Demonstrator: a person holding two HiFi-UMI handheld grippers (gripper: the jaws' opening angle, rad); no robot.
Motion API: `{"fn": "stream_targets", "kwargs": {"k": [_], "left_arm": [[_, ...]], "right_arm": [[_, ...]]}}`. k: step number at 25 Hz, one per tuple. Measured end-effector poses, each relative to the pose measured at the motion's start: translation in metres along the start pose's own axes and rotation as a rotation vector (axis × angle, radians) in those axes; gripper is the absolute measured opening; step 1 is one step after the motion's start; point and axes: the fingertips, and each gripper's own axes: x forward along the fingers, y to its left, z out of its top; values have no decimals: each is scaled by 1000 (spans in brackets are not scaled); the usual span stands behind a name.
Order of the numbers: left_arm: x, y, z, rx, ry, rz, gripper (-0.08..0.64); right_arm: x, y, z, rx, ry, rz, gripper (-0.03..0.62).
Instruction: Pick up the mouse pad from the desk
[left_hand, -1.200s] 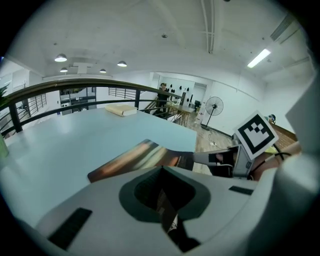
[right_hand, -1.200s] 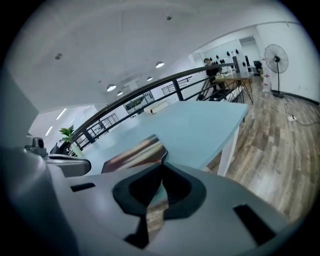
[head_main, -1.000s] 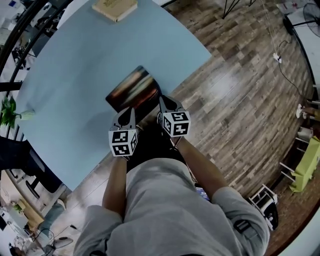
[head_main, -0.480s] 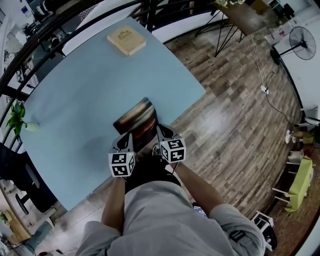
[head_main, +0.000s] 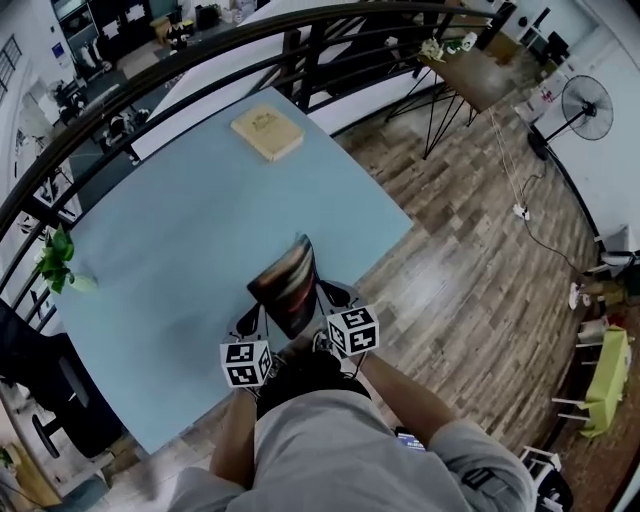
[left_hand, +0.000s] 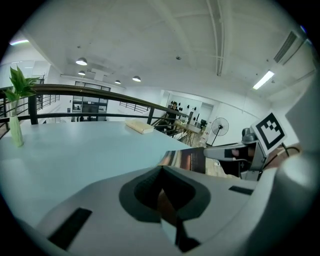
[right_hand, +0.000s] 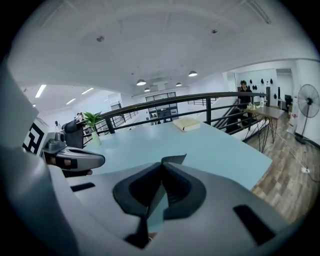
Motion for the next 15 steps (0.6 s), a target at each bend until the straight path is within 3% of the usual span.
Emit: {"fn": "stream_targets", "kwargs": {"k": [15], "left_arm": [[-24,25,30,-15,-88,34,12]], "right_arm": [[11,45,45,-81,-55,87,15]]}}
